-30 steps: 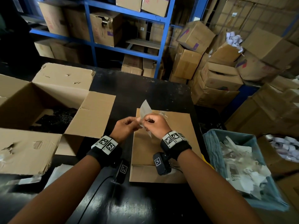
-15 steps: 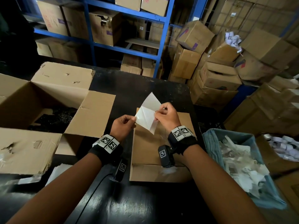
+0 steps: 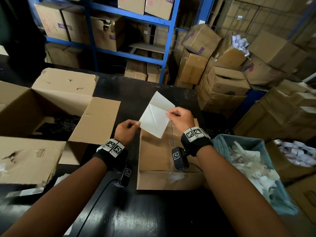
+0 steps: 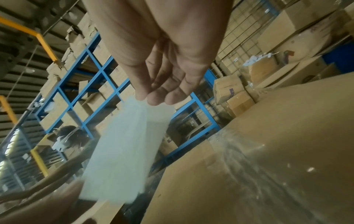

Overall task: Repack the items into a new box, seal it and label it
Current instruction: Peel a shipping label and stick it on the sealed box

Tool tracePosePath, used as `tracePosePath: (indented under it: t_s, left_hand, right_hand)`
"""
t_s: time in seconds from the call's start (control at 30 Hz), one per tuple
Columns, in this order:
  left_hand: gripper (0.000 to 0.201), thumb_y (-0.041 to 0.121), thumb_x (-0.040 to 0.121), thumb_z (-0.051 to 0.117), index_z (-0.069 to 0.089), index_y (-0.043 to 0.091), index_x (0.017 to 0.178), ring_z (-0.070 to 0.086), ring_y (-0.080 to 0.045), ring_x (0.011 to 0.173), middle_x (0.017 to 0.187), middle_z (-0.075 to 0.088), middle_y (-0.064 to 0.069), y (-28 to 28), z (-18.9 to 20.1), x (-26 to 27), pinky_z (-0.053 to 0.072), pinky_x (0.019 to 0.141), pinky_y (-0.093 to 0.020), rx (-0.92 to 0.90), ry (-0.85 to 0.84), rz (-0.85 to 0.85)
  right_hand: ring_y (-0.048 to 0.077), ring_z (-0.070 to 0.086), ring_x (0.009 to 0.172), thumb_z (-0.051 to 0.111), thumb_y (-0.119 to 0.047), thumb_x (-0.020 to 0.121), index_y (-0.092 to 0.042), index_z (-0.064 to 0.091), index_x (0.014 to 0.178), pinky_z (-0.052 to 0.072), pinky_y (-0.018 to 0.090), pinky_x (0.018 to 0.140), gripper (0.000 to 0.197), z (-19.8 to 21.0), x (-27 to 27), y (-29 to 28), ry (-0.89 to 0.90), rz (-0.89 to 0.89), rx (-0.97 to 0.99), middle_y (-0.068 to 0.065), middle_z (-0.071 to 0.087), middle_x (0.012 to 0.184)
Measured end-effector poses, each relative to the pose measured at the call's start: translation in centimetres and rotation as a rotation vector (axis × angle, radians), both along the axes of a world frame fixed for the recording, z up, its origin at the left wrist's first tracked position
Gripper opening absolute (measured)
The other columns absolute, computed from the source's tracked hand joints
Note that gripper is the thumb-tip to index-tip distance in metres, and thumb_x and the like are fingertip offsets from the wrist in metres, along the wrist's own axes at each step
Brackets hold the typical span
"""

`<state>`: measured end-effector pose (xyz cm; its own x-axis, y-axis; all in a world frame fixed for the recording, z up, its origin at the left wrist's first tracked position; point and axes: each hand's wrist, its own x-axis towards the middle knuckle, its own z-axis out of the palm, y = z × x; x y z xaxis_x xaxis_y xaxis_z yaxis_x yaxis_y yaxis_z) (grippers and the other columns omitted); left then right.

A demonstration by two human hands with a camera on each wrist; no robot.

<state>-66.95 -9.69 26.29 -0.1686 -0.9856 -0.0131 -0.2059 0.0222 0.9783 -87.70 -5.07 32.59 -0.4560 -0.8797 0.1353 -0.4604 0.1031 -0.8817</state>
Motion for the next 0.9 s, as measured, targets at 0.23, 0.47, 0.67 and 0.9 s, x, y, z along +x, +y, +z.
tracePosePath:
  t_s: [0.23,0.47,0.67,0.9]
  left_hand:
    - [0.014,0.03,0.09,0.059,0.065,0.022,0.08,0.068,-0.025,0.082,0.074,0.068,0.0,-0.6,-0.5,2.2,0.055,0.079,-0.04,0.054,-0.129,0.061]
    - [0.017,0.031,0.09,0.059,0.063,0.023,0.076,0.067,-0.028,0.077,0.073,0.068,-0.005,0.2,-1.5,4.4,0.056,0.081,-0.048,0.114,-0.132,0.112]
    - [0.012,0.023,0.093,0.057,0.062,0.016,0.084,0.065,-0.027,0.085,0.09,0.066,-0.012,3.3,0.4,4.4,0.057,0.08,-0.043,0.069,-0.018,0.105]
    - [0.011,0.023,0.092,0.058,0.063,0.014,0.09,0.064,-0.031,0.089,0.09,0.066,-0.012,8.7,1.6,4.7,0.055,0.083,-0.044,-0.064,-0.019,0.131]
  right_hand:
    - [0.015,0.066,0.074,0.066,-0.01,0.084,-0.019,0.069,0.079,0.055,0.025,0.068,0.011,1.8,-2.7,-0.3,0.048,-0.095,-0.027,-0.001,0.07,0.082]
    - [0.009,0.057,0.062,0.062,-0.006,0.086,-0.009,0.068,0.085,0.049,0.016,0.059,0.007,4.5,-5.2,1.2,0.025,-0.229,-0.131,0.003,0.065,0.075]
    - [0.02,0.062,0.067,0.061,-0.011,0.085,-0.024,0.061,0.074,0.057,0.042,0.074,0.017,4.8,-7.8,4.7,-0.019,-0.369,-0.23,0.001,0.063,0.069]
    - [0.02,0.061,0.071,0.059,-0.013,0.087,-0.015,0.063,0.085,0.057,0.034,0.069,0.005,3.5,-10.7,11.8,-0.041,-0.477,-0.296,0.0,0.063,0.077]
